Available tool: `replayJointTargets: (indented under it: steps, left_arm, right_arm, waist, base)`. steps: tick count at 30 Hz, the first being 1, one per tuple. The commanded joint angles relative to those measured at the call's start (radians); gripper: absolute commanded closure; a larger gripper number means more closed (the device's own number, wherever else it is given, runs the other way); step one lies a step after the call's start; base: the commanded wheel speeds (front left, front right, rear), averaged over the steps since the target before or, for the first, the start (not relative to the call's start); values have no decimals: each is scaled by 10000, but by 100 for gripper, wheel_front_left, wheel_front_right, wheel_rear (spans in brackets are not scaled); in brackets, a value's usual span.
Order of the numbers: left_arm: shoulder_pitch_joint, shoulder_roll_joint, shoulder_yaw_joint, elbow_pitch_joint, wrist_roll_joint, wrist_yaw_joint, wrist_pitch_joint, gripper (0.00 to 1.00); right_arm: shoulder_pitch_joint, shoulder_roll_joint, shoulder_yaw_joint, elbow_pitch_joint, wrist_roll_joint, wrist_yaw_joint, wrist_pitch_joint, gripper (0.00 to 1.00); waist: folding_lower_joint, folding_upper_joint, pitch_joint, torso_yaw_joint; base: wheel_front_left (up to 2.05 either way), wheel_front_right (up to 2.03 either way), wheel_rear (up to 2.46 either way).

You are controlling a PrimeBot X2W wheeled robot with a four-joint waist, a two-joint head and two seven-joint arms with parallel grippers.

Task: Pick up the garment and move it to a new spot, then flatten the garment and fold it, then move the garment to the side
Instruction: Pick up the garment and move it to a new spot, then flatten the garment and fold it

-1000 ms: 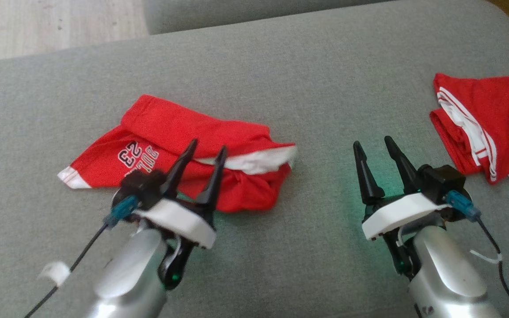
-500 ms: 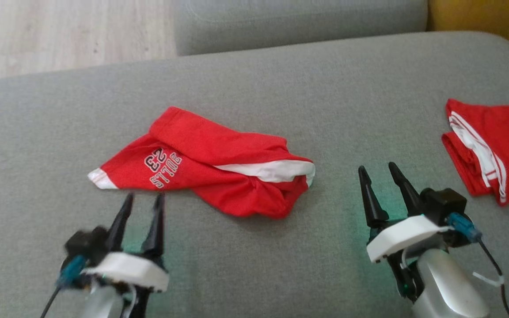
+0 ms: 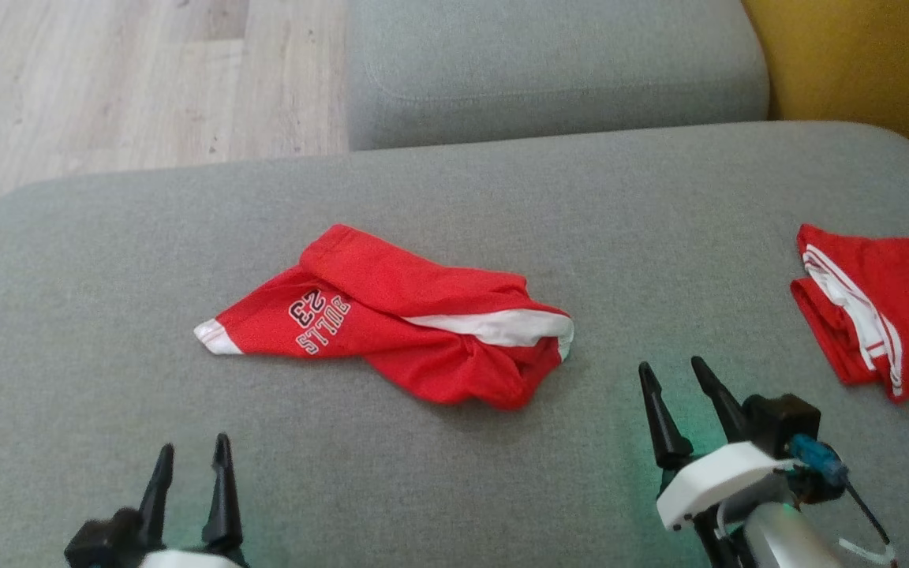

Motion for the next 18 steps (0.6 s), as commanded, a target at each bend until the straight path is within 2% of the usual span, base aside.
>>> replayJointTargets:
  steps: [1, 9, 18]
  left_arm:
    - [19, -89, 694, -624, 329, 19, -95, 0]
    - [724, -331, 1021, -1142, 866, 18, -95, 0]
    - [589, -420, 880, -1187, 815, 18, -95, 0]
  right_arm:
    - [-94, 72, 214, -227, -60, -7, -64, 0]
    - [158, 72, 272, -130, -54, -7, -64, 0]
    - [-142, 72, 415, 58, -199, -7, -64, 0]
  waist:
    - [1, -1, -175, 45]
    - [1, -1, -321, 34]
    - [1, -1, 0, 305]
  base:
    - [0, 0, 0]
    - [0, 0, 0]
    - [0, 0, 0]
